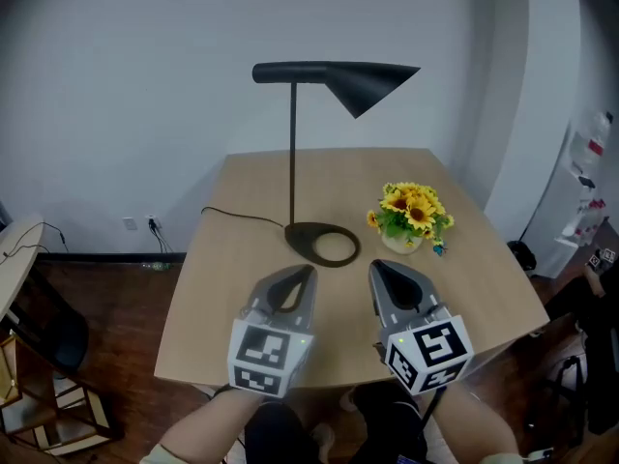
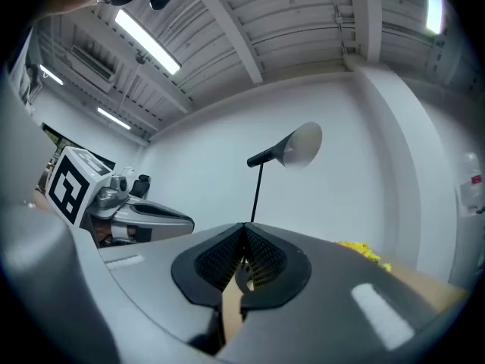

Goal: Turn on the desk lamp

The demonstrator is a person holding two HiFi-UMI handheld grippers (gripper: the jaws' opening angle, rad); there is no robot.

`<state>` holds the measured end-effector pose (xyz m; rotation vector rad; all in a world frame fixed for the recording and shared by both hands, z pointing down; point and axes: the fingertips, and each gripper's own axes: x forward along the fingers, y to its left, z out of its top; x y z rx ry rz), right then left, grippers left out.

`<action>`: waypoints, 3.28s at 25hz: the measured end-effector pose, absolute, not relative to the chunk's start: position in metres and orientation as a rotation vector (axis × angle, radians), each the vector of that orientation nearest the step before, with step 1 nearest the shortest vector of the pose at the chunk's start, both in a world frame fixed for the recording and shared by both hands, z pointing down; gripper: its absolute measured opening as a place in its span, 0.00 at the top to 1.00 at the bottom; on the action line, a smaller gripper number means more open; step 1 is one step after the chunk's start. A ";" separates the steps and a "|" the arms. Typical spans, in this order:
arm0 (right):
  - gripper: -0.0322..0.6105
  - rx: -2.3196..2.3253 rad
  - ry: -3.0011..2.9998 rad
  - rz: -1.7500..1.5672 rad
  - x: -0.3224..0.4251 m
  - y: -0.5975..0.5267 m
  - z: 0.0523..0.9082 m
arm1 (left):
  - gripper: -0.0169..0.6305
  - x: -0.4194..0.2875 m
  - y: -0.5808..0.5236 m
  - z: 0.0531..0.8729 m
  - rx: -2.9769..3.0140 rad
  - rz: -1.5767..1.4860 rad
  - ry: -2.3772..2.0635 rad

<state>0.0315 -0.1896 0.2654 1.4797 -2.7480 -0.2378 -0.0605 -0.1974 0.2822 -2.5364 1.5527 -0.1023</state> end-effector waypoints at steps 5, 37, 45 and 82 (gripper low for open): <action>0.95 1.500 -2.755 -0.224 0.031 -0.219 0.267 | 0.98 -0.072 -0.235 0.283 -2.508 -0.126 1.613; 0.95 1.399 -2.675 -0.062 0.006 -0.319 0.343 | 0.98 -0.091 -0.416 0.401 -2.631 -0.571 1.675; 0.95 1.376 -2.652 -0.050 0.008 -0.329 0.360 | 0.98 -0.096 -0.446 0.426 -2.634 -0.672 1.693; 0.95 1.339 -2.654 0.002 0.003 -0.338 0.388 | 0.98 -0.104 -0.476 0.461 -2.647 -0.836 1.797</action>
